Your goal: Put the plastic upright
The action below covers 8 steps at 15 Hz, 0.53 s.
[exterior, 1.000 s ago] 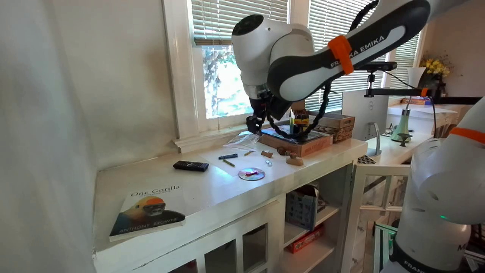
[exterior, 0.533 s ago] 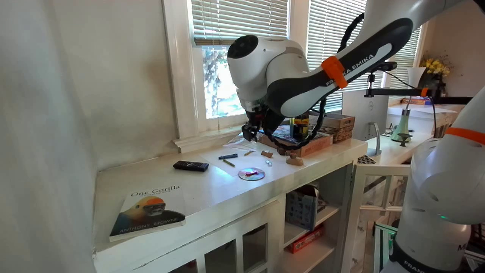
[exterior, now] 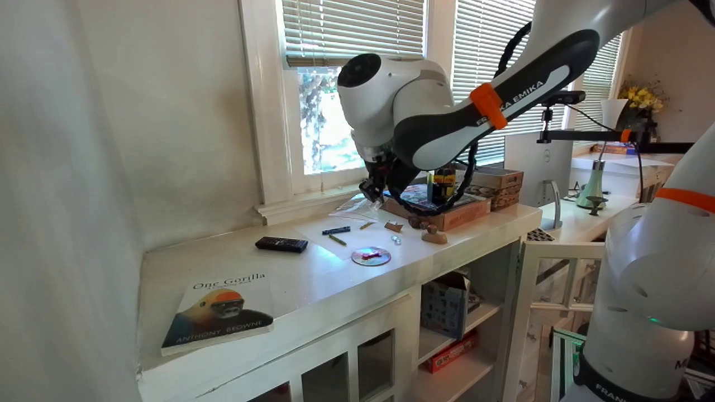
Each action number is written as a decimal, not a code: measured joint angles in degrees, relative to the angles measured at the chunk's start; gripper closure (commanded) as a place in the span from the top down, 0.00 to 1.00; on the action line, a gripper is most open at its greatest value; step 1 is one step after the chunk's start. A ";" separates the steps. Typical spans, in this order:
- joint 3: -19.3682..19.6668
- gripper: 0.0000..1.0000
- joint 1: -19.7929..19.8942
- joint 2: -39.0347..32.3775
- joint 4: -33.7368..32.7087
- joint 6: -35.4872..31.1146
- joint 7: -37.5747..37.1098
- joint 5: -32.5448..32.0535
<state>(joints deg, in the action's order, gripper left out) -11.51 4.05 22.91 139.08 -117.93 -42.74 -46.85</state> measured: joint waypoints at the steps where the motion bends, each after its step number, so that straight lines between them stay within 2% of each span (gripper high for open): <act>1: 0.53 0.34 0.18 -0.91 -0.82 -0.11 -0.55 -1.21; 5: 2.94 0.04 0.35 -6.00 -5.06 -1.53 -1.08 -5.16; 6: 3.35 0.00 0.34 -7.45 -5.99 -1.92 -1.08 -5.91; 8: 3.81 0.00 0.06 -10.32 -7.48 -2.12 -1.07 -6.97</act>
<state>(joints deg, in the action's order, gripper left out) -7.70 4.11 12.59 131.60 -120.05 -43.81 -53.82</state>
